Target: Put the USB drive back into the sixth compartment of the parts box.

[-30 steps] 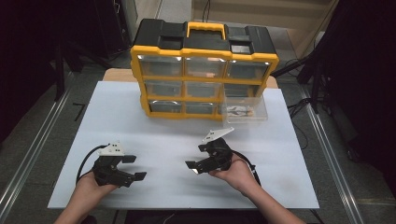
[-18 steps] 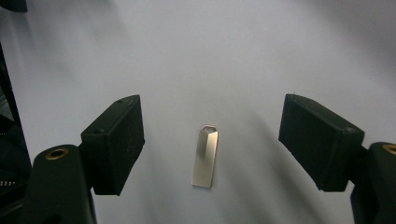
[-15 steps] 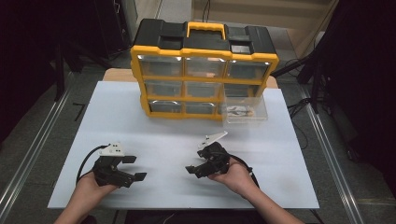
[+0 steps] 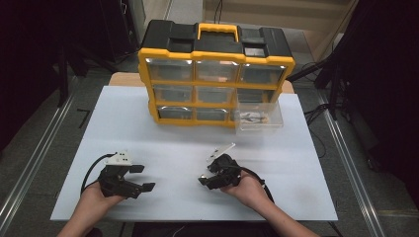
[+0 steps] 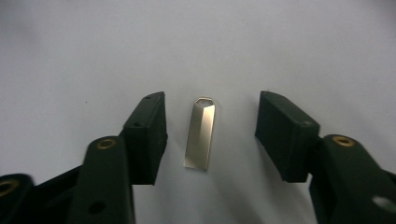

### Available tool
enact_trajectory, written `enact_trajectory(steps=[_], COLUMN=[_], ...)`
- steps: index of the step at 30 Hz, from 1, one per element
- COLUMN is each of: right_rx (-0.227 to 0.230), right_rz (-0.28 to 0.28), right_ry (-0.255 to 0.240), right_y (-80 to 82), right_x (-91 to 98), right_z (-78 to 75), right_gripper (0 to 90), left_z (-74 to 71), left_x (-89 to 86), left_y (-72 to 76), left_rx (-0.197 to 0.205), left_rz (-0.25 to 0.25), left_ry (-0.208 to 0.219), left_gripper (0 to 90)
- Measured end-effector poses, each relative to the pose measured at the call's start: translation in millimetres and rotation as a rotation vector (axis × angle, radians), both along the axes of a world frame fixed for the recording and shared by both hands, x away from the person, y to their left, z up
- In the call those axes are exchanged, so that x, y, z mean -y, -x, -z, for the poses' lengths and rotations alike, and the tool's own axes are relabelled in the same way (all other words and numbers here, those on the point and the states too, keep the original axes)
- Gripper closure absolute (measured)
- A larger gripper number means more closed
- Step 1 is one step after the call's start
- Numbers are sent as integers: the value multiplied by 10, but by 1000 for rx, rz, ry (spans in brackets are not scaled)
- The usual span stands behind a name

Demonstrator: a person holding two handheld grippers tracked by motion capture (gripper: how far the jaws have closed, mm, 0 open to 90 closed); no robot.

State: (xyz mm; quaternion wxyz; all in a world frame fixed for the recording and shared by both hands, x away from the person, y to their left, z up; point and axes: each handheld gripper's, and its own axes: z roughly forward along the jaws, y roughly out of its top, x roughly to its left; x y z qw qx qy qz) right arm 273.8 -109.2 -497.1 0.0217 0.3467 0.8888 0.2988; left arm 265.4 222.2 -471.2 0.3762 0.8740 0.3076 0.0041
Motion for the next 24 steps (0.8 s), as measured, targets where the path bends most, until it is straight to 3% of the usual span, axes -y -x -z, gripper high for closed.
enact_trajectory(steps=[1,4,6,9,21,24], right_rx=[-2,-2,33,50,-3,-41], right_rz=[14,16,6,2,-40,-19], right_ry=[6,6,35,53,31,-16], right_y=[14,36,77,91,3,-33], right_x=[-3,-15,-36,-41,13,52], right_z=[-7,-7,-3,-2,-27,-93], right_gripper=[512,576,680,759,764,764], left_z=[1,2,2,3,3,5], left_x=[2,2,2,1,2,4], left_y=[0,0,-1,-3,-1,-3], left_rx=[0,0,0,-1,-2,-4], left_rz=[2,3,2,6,6,8], left_ry=[-2,-1,-1,-4,0,-1], left_gripper=[214,214,214,214,214,214])
